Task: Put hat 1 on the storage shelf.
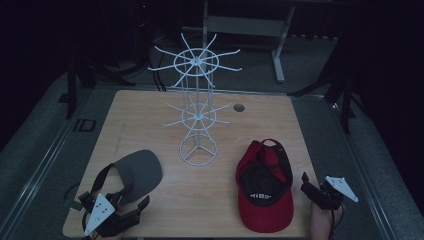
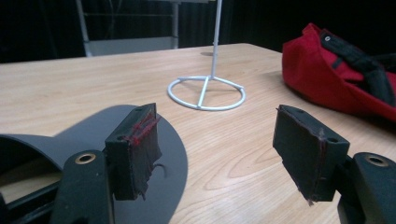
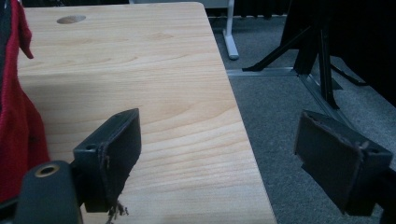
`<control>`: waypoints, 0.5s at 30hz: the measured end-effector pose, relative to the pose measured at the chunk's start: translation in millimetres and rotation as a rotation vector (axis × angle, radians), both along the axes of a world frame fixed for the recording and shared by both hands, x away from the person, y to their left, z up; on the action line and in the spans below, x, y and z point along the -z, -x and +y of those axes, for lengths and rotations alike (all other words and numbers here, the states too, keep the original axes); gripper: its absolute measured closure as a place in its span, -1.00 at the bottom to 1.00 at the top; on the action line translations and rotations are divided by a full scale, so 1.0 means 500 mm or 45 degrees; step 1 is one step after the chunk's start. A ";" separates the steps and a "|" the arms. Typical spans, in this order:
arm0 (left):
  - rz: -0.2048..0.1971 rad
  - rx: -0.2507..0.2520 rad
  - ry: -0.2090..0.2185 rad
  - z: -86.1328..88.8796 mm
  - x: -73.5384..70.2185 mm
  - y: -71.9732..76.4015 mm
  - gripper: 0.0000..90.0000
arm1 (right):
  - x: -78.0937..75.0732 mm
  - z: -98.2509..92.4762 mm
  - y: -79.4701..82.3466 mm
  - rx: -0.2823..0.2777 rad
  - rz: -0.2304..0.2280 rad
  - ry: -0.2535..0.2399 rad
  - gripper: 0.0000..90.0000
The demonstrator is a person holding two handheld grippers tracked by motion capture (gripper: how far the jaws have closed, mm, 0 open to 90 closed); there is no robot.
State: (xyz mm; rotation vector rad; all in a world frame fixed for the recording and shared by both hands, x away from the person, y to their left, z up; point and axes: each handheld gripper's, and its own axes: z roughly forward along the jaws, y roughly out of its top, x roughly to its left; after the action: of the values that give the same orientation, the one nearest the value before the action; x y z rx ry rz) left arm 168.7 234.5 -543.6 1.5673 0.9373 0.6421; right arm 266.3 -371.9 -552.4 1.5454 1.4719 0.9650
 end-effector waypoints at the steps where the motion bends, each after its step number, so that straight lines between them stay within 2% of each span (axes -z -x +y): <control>1: 0.014 0.011 0.008 0.000 0.002 -0.003 -0.29 | 0.000 0.001 0.000 -0.006 -0.001 0.005 -0.67; 3: 0.029 0.015 0.013 -0.001 0.003 -0.007 -0.29 | -0.003 0.001 0.000 -0.024 -0.004 0.009 -0.67; 4: 0.038 0.029 0.033 -0.004 0.003 -0.010 -0.29 | -0.007 -0.001 0.002 -0.031 -0.011 -0.001 -0.67; 7: 0.038 0.046 0.035 -0.007 0.003 -0.012 -0.29 | -0.020 -0.007 0.004 -0.036 -0.021 -0.022 -0.67; 8: 0.032 0.046 0.014 -0.011 0.001 -0.012 -0.29 | -0.029 -0.010 0.004 -0.037 -0.021 -0.026 -0.67; 10: 0.036 0.057 0.024 -0.015 0.001 -0.012 -0.29 | -0.057 -0.016 0.005 -0.034 -0.040 -0.030 -0.67; 12: 0.027 0.063 0.011 -0.017 -0.001 -0.010 -0.29 | -0.083 -0.017 0.004 -0.063 -0.052 -0.045 -0.69; 15: 0.022 0.063 0.022 -0.016 -0.002 -0.008 -0.29 | -0.123 -0.008 -0.002 -0.116 -0.013 -0.039 -0.74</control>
State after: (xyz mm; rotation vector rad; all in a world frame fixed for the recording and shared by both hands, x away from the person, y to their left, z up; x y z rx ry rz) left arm 172.8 226.7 -542.6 1.5778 0.9120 0.5850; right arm 267.4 -376.1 -490.7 1.5040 1.5377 1.0511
